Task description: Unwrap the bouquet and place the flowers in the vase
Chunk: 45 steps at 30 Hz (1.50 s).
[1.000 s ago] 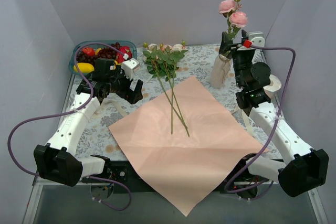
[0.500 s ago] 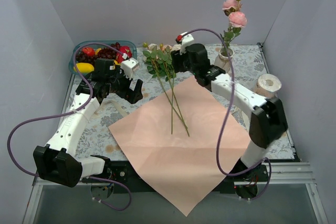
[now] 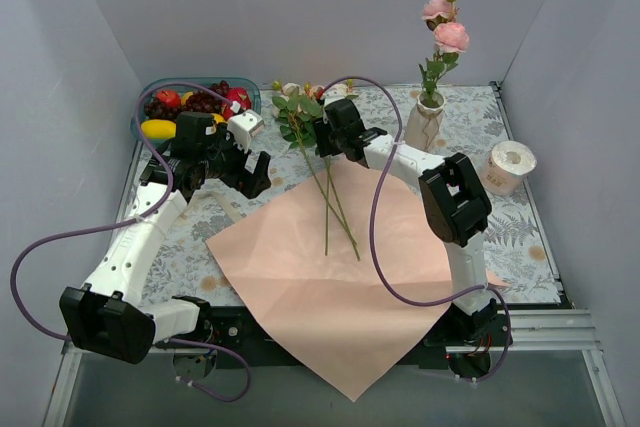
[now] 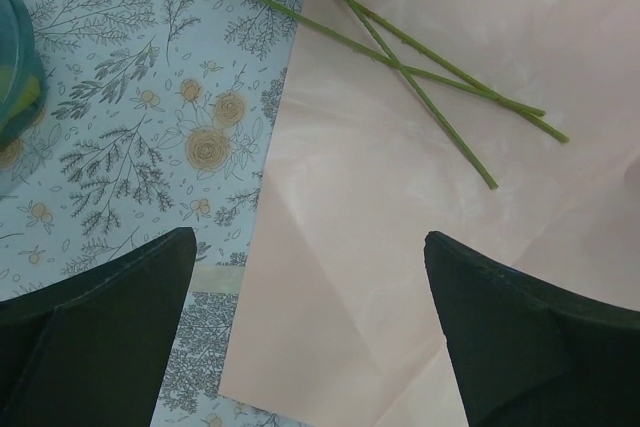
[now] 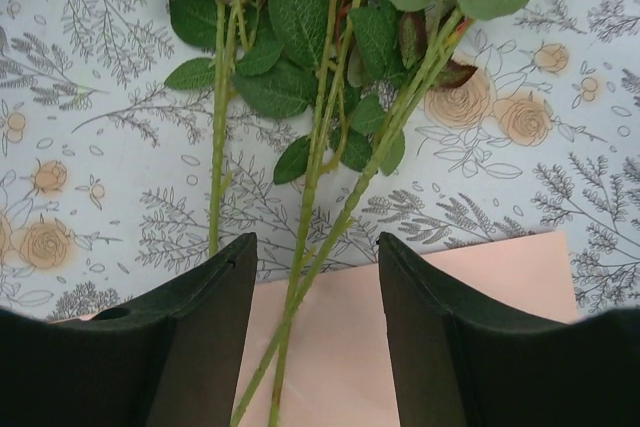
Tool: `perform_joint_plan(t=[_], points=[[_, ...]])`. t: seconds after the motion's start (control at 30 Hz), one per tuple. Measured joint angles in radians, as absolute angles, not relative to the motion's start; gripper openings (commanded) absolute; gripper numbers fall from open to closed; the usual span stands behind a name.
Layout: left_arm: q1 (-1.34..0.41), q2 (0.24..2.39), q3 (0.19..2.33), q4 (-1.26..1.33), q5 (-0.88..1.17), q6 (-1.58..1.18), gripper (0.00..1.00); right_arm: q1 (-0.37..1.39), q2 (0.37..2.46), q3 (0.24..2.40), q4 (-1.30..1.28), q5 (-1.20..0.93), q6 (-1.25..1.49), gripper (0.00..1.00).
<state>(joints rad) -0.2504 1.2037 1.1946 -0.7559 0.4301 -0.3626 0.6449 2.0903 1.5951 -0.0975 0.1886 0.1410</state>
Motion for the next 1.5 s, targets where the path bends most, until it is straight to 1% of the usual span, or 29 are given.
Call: perform_joint_plan(t=[0.2,0.23,0.57,0.67,0.7,0.8,0.87,0.9,0.97,1.0,1.03,1.23,1.5], points=[[-0.250,1.200,1.195,-0.756,0.430,-0.355,0.98,0.645,2.120,1.603,-0.039,0.245,0.155,0.57],[-0.250,1.200,1.195,-0.756,0.430,-0.355,0.98,0.645,2.134,1.603,-0.027,0.253,0.156,0.54],[-0.250,1.198,1.195,-0.775,0.430,-0.340,0.98,0.645,2.243,1.611,0.028,0.320,0.199,0.47],[-0.251,1.198,1.195,-0.786,0.430,-0.336,0.98,0.646,2.257,1.631,0.033,0.330,0.209,0.35],[-0.250,1.197,1.195,-0.789,0.429,-0.335,0.98,0.646,2.263,1.636,0.035,0.331,0.211,0.28],[-0.250,1.191,1.195,-0.794,0.428,-0.330,0.98,0.646,2.281,1.640,0.037,0.331,0.226,0.20],[-0.250,1.185,1.195,-0.796,0.426,-0.328,0.98,0.646,2.284,1.640,0.044,0.334,0.236,0.16],[-0.251,1.181,1.195,-0.797,0.426,-0.328,0.98,0.646,2.284,1.638,0.047,0.335,0.243,0.11],[-0.250,1.176,1.195,-0.797,0.426,-0.328,0.98,0.646,2.284,1.633,0.055,0.335,0.247,0.08],[-0.251,1.174,1.195,-0.799,0.426,-0.328,0.98,0.646,2.282,1.625,0.064,0.335,0.252,0.03],[-0.251,1.174,1.195,-0.800,0.426,-0.329,0.98,0.646,2.278,1.616,0.073,0.334,0.255,0.02],[-0.250,1.168,1.194,-0.801,0.426,-0.329,0.98,0.649,2.175,1.511,0.080,0.324,0.256,0.01],[-0.250,1.161,1.198,-0.805,0.431,-0.338,0.98,0.657,1.852,1.488,0.109,0.287,0.194,0.01]])
